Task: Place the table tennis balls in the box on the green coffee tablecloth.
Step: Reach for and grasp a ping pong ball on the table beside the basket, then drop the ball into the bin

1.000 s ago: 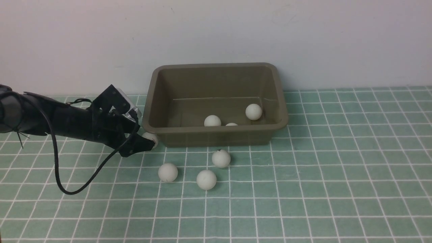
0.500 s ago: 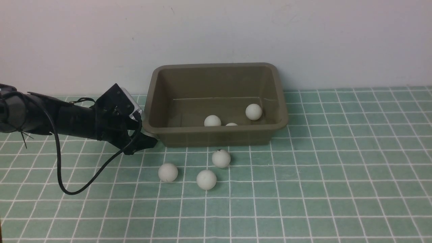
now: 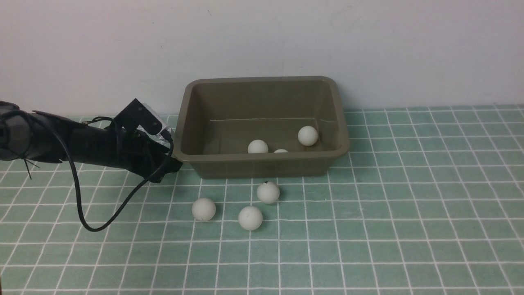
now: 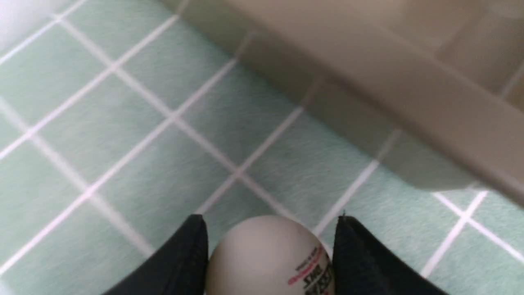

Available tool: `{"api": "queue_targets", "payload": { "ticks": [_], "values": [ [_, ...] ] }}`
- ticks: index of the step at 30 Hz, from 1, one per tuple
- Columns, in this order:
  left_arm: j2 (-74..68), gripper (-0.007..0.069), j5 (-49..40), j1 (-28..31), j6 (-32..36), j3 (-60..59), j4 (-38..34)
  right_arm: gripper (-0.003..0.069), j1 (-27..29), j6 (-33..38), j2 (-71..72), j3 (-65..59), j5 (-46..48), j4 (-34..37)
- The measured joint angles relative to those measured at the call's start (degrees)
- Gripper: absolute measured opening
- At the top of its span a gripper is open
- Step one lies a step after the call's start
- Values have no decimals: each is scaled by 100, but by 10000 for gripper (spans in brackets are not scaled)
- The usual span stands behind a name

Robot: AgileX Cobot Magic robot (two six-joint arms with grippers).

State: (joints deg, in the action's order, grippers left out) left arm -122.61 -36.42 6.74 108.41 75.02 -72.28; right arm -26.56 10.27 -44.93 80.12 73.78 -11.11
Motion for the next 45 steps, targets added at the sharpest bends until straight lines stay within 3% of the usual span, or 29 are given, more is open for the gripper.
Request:
{"api": "queue_targets", "payload": {
  "ticks": [8, 15, 19, 29, 35, 45],
  "values": [
    [723, 349, -461, 455, -1531, 0, 896, 318, 0, -4, 0, 0, 0, -8],
    [970, 349, -1402, 434, -1245, 120, 353, 318, 0, -4, 0, 0, 0, -15],
    [856, 349, -1447, 172, -1214, 420, 204, 318, 0, -4, 0, 0, 0, -15],
    [517, 350, -1265, -606, -1671, 1092, 745, 318, 0, -137, 0, 0, 0, -7],
    [516, 427, -1301, -609, -2254, 1099, 962, 318, 0, -149, 0, 0, 0, -7],
    [1736, 437, -1774, -83, -3719, 1099, 2576, 318, 0, -137, 0, 0, 0, -18]
  ]
}}
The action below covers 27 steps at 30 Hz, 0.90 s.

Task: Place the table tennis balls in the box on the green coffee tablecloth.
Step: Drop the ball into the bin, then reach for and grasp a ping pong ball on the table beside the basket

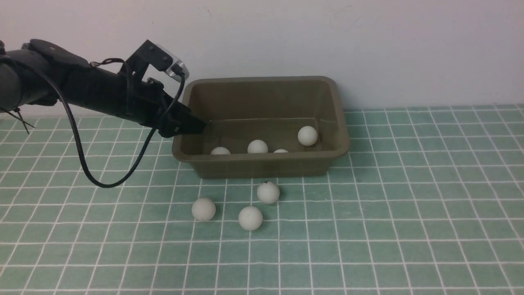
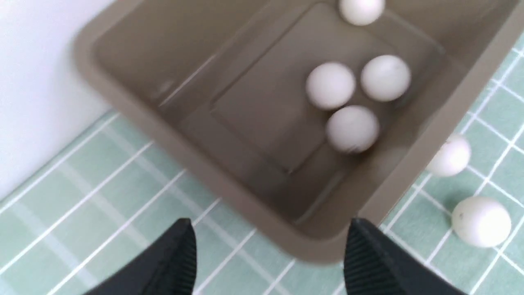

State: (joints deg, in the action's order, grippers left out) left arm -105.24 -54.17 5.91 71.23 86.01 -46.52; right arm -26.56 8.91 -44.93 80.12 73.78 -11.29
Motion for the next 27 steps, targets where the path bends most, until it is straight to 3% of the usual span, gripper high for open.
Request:
{"api": "queue_targets", "payload": {
  "ticks": [6, 13, 27],
  "values": [
    [680, 437, -522, 493, -1268, 0, 388, 318, 0, 40, 0, 0, 0, 0],
    [1216, 437, -1529, 448, -2445, 0, 637, 318, 0, 46, 0, 0, 0, 0],
    [2465, 394, -1603, -168, -2802, -1227, 1007, 318, 0, 51, 0, 0, 0, 19]
  ]
}}
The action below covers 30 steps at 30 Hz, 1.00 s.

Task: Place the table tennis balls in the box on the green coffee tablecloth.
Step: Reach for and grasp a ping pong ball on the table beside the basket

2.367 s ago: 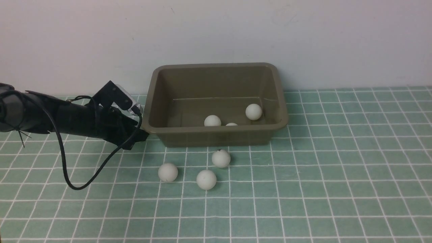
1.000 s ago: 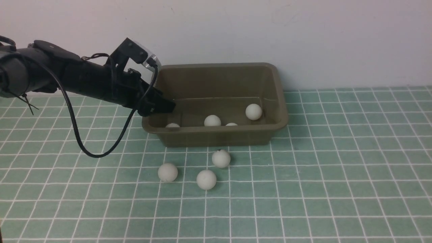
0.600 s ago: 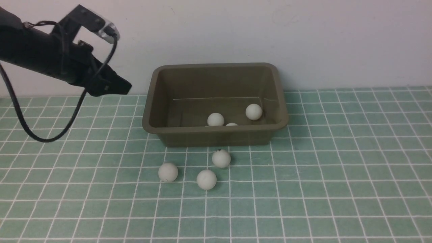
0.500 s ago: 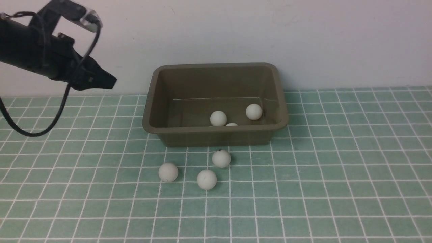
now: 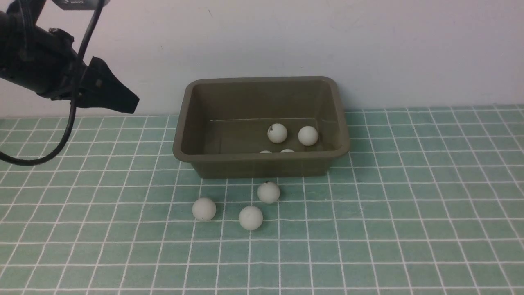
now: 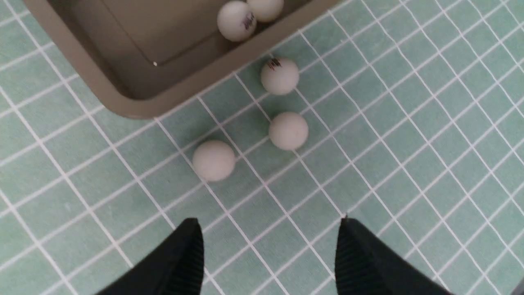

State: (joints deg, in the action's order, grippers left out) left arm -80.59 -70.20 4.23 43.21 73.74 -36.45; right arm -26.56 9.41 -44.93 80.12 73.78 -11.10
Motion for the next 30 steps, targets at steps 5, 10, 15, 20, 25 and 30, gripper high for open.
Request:
{"api": "queue_targets", "payload": {
  "ticks": [5, 10, 15, 20, 25, 30],
  "values": [
    [519, 394, 28, -11, 5, -703, -65, 318, 0, 0, 0, 0, 0, 5],
    [1054, 394, 509, -18, 400, -1584, -680, 318, 0, 0, 0, 0, 0, 19],
    [1236, 394, 1114, -29, 1271, -2226, -1379, 318, 0, 0, 0, 0, 0, 19],
    [1104, 394, 1545, -29, 1861, -2483, -1627, 318, 0, 0, 0, 0, 0, 23],
    [824, 394, 1779, -29, 2104, -2498, -1693, 318, 0, 0, 0, 0, 0, 23],
    [397, 395, 2038, -42, 2274, -2498, -1712, 318, 0, 0, 0, 0, 0, 23]
  ]
}}
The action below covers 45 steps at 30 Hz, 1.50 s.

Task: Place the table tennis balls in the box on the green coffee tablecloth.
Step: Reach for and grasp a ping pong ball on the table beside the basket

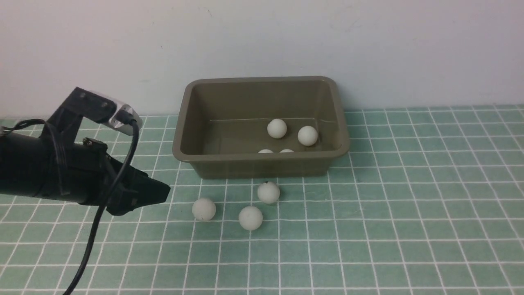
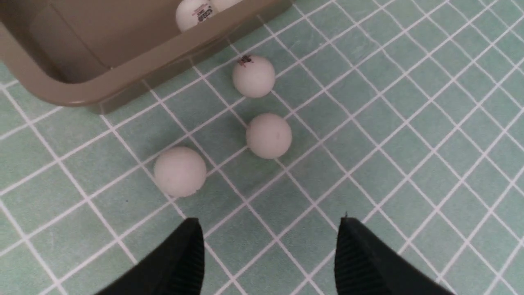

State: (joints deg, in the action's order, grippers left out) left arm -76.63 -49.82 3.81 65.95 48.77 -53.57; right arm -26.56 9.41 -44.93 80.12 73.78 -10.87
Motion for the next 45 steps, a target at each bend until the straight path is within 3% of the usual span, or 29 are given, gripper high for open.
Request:
{"api": "queue_targets", "payload": {
  "ticks": [6, 13, 24, 36, 41, 45],
  "values": [
    [-539, 422, 528, -572, 36, 0, 57, 318, 0, 0, 0, 0, 0, 0],
    [-965, 430, 1783, -1455, -38, 0, 333, 318, 0, -11, 0, 0, 0, 0],
    [-1878, 430, 2634, -1529, -421, 74, 253, 318, 0, -44, 0, 0, 0, 1],
    [-2608, 532, 2628, -1580, -421, 554, 44, 318, 0, -44, 0, 0, 0, 25],
    [-2755, 534, 2653, -1580, -266, 568, -76, 318, 0, -46, 0, 0, 0, 25],
    [-2949, 534, 2657, -1580, 168, 568, -634, 318, 0, -58, 0, 0, 0, 25]
  ]
}}
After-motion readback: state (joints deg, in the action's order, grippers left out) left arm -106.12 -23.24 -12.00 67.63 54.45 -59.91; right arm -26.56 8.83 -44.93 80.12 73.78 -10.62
